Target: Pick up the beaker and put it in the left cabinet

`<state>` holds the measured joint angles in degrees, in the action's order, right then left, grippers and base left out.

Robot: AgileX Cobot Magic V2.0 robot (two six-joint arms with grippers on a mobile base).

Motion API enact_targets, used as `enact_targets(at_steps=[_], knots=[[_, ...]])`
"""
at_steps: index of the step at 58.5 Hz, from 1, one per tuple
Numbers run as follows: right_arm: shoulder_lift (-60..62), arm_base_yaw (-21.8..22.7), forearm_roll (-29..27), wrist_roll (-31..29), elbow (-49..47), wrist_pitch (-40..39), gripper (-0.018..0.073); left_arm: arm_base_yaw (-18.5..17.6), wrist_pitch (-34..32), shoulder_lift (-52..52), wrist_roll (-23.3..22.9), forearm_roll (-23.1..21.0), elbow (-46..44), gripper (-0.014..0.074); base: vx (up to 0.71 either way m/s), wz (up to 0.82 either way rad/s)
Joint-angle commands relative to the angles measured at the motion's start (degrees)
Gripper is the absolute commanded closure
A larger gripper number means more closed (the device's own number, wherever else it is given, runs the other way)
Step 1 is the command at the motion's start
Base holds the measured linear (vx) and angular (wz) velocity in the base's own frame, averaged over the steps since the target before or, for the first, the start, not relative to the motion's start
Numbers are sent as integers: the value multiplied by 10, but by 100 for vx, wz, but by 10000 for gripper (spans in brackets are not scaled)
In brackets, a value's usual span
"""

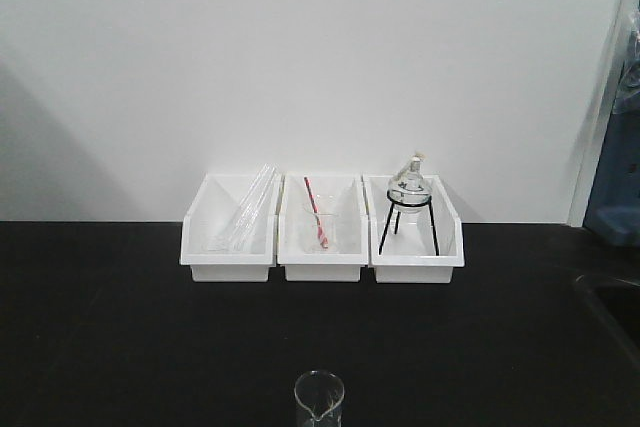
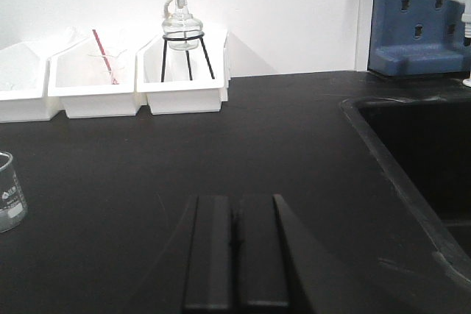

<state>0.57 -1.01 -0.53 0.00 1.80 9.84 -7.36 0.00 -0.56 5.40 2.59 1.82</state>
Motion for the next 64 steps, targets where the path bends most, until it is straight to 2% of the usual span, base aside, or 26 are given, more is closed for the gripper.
enact_targets(at_steps=[1, 48, 64], knots=[[9, 2, 5, -4, 3, -46, 565, 0, -43, -11, -2, -2, 9, 595, 0, 0], [9, 2, 5, -4, 3, -46, 565, 0, -43, -11, -2, -2, 9, 595, 0, 0], [9, 2, 5, -6, 3, -81, 565, 0, -43, -11, -2, -2, 9, 595, 0, 0]])
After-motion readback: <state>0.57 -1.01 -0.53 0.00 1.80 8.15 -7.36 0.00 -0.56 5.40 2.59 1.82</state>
